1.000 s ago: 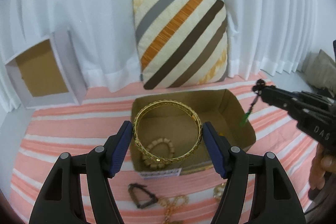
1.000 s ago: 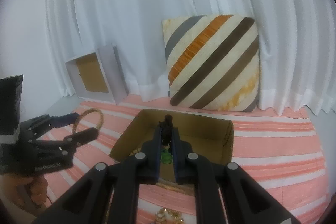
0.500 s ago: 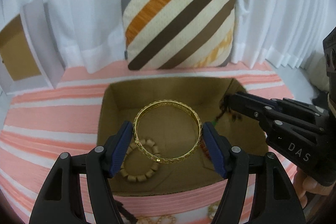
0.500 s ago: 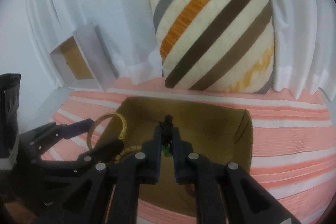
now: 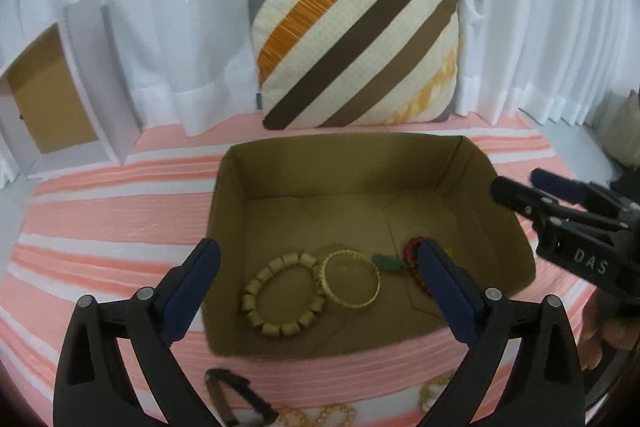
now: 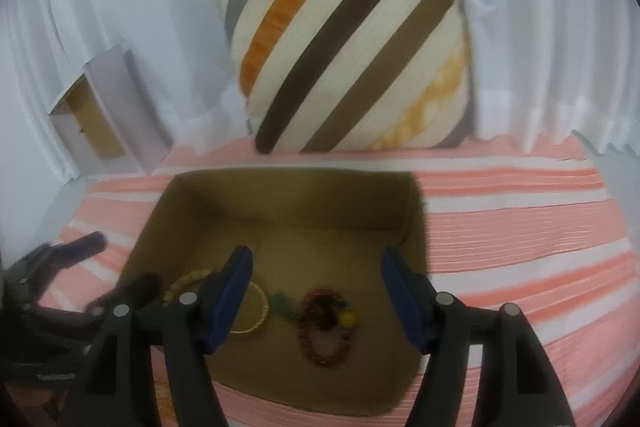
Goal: Organize jewelry
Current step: 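Withdraw both tools from the box toward the remaining jewelry, then lower the right tool onto the black bead bracelet and close it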
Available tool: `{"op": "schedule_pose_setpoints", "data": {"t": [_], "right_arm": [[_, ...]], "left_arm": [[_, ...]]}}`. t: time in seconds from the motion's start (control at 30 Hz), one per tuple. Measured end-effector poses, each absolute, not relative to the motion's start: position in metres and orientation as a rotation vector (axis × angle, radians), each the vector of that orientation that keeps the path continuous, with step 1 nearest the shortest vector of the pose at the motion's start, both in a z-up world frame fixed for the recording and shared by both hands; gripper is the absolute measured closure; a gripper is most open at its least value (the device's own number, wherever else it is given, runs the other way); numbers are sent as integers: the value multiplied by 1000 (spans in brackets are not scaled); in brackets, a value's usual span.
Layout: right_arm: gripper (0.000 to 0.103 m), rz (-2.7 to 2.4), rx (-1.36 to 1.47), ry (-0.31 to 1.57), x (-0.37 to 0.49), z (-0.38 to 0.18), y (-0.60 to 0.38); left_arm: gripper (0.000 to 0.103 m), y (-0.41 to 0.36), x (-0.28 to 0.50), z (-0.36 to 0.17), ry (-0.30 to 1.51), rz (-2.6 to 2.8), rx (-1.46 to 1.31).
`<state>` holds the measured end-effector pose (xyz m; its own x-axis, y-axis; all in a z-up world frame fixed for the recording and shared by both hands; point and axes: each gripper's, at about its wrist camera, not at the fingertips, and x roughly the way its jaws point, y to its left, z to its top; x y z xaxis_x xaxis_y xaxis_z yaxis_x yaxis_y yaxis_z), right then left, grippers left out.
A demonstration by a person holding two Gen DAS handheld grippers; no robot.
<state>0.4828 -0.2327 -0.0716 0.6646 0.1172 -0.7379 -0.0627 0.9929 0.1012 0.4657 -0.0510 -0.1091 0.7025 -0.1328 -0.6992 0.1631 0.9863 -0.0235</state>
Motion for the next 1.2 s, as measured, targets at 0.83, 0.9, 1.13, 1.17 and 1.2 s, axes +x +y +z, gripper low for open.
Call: {"op": "schedule_pose_setpoints", "data": {"t": [0.83, 0.9, 1.13, 1.17, 1.2], "right_arm": [[13, 155, -33, 729, 245, -94, -212], [13, 137, -44, 758, 236, -104, -209], [13, 55, -109, 785, 202, -137, -204], [13, 57, -101, 797, 200, -140, -203], [13, 65, -88, 810, 199, -143, -204]], "left_arm": [[2, 42, 262, -178, 863, -84, -97], [2, 45, 252, -188, 881, -76, -71], [1, 34, 240, -219, 914, -56, 48], [1, 32, 240, -220, 915, -59, 57], [1, 31, 239, -221, 911, -79, 49]]}}
